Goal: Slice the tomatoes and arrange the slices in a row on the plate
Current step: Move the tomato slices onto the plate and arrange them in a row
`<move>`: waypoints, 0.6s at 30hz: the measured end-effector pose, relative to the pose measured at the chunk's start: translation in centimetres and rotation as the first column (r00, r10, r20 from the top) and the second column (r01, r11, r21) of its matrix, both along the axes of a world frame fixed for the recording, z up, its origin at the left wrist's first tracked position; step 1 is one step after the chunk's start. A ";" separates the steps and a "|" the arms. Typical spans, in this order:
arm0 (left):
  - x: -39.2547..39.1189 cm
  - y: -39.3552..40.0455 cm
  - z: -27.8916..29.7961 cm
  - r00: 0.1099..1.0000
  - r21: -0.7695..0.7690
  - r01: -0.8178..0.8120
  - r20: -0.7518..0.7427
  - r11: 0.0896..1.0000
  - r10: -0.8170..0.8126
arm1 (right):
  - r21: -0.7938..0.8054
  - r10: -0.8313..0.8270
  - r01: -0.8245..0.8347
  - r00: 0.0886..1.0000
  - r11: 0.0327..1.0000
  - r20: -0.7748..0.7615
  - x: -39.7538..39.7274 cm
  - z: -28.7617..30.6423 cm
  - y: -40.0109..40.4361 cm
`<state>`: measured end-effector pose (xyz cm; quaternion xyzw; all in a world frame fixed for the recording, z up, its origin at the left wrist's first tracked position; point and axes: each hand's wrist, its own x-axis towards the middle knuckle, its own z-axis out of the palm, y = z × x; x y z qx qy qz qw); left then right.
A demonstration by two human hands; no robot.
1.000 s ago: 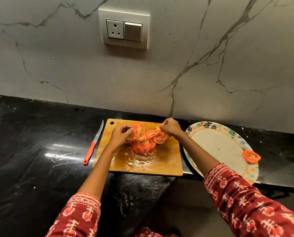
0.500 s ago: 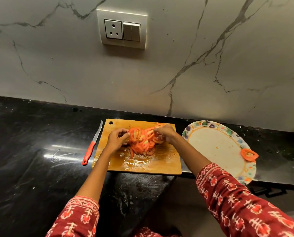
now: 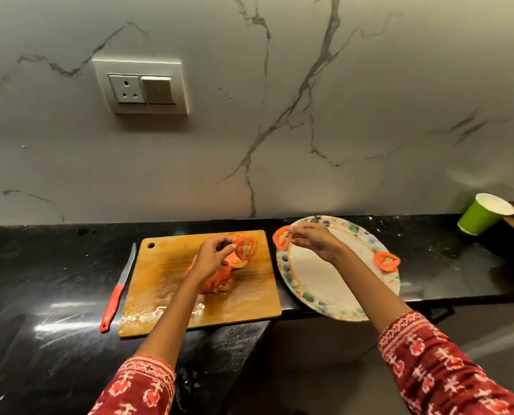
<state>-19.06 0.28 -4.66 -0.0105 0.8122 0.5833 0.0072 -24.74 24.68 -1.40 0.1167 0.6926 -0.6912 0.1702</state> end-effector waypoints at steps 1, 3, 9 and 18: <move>-0.3 1.2 -0.1 1.000 0.001 0.029 -0.002 1.000 -0.029 | -0.014 -0.036 0.036 0.999 0.999 0.007 0.3 0.0 1.0; -0.9 3.5 -0.4 0.998 -0.003 0.065 0.003 0.998 -0.065 | -0.024 -0.074 0.075 0.997 0.997 0.030 0.9 0.1 2.8; -3.0 11.0 -1.6 0.980 0.022 0.190 0.054 0.982 -0.191 | 0.130 -0.166 0.159 0.985 0.979 0.046 3.0 -0.5 10.4; -4.9 20.5 -2.8 0.938 0.046 0.325 0.111 0.945 -0.328 | 0.777 -0.158 0.223 0.974 0.589 -0.159 5.3 -3.9 17.4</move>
